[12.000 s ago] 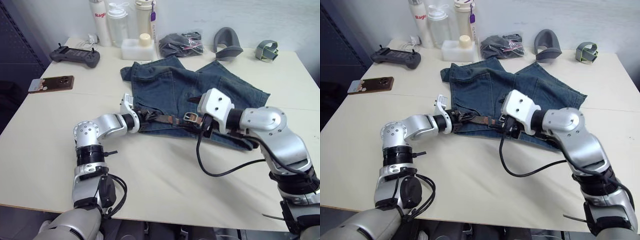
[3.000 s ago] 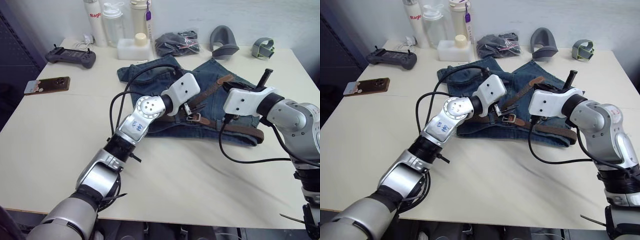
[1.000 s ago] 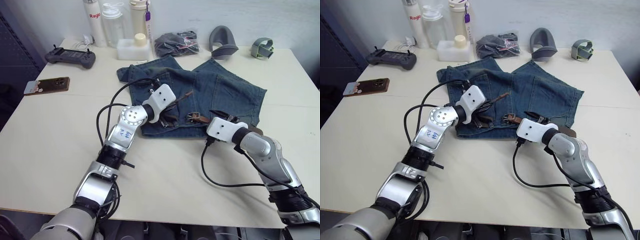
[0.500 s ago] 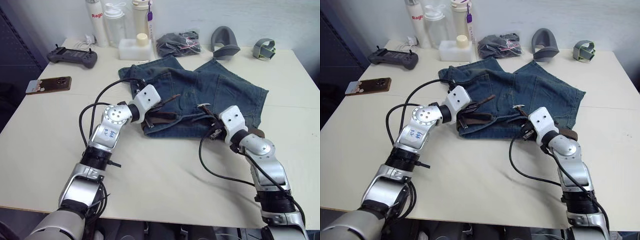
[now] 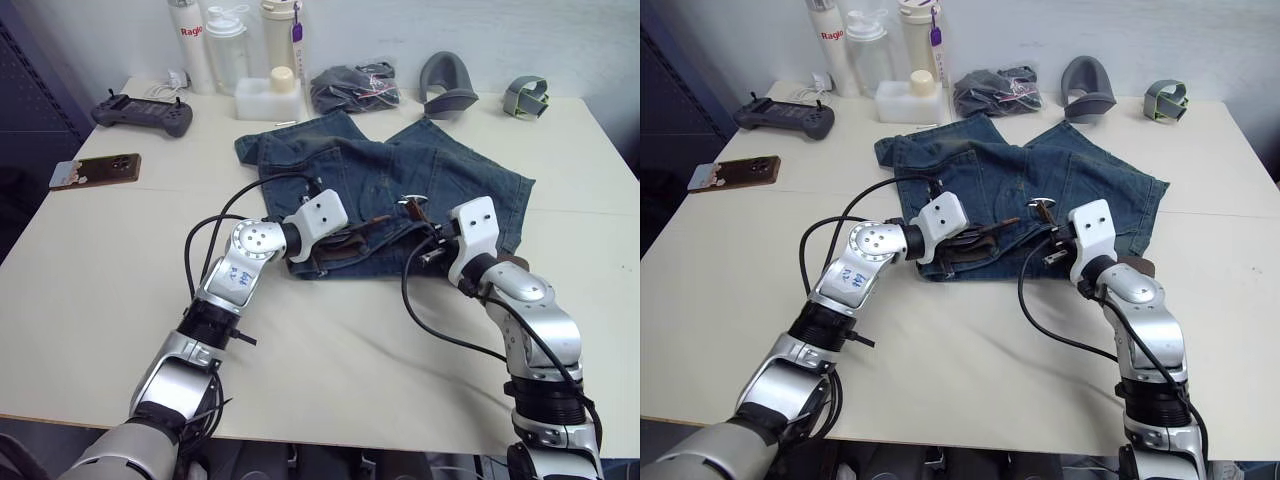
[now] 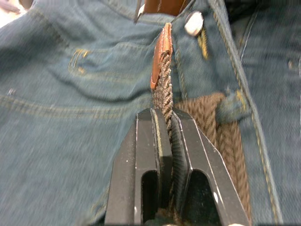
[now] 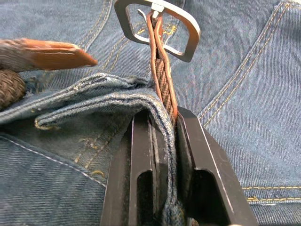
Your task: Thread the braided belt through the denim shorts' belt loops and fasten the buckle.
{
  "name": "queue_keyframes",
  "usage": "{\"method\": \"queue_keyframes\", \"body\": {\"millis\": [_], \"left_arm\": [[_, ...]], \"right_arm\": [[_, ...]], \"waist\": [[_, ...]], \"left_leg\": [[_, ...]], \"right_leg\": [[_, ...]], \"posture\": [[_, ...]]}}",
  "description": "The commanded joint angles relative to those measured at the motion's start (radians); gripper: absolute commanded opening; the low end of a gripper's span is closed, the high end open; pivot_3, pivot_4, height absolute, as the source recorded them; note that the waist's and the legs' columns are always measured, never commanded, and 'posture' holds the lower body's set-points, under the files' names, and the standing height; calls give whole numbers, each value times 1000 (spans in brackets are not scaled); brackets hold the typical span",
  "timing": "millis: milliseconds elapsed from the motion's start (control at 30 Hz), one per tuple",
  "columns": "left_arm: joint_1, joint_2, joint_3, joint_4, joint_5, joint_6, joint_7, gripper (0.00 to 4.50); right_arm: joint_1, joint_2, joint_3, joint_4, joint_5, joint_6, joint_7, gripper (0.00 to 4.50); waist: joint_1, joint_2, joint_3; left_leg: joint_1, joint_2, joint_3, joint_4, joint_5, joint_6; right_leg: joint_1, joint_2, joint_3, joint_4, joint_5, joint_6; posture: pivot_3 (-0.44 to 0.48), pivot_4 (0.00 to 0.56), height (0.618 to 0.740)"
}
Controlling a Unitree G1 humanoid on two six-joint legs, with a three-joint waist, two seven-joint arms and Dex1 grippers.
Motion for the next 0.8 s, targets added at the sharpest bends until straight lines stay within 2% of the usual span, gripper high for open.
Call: {"method": "queue_keyframes", "body": {"millis": [33,400,800], "left_arm": [[-40,-23,-7,13,1,-26,13,0],[-96,-63,20,85,3,-50,88,0],[-128,-115,5,118,-12,-69,80,0]], "right_arm": [[-14,-9,1,-71,26,6,-6,73],[3,-4,27,-99,48,23,-8,73],[31,-36,114,-123,13,-37,19,73]], "waist": [[0,0,0],[0,0,0],[0,0,0]], "left_leg": [[0,0,0,0,0,0],[0,0,0,0,0,0],[0,0,0,-1,0,0]], "right_leg": [[0,0,0,0,0,0],[0,0,0,0,0,0],[0,0,0,0,0,0]], "posture": [[0,150,648],[0,150,648],[0,150,648]]}}
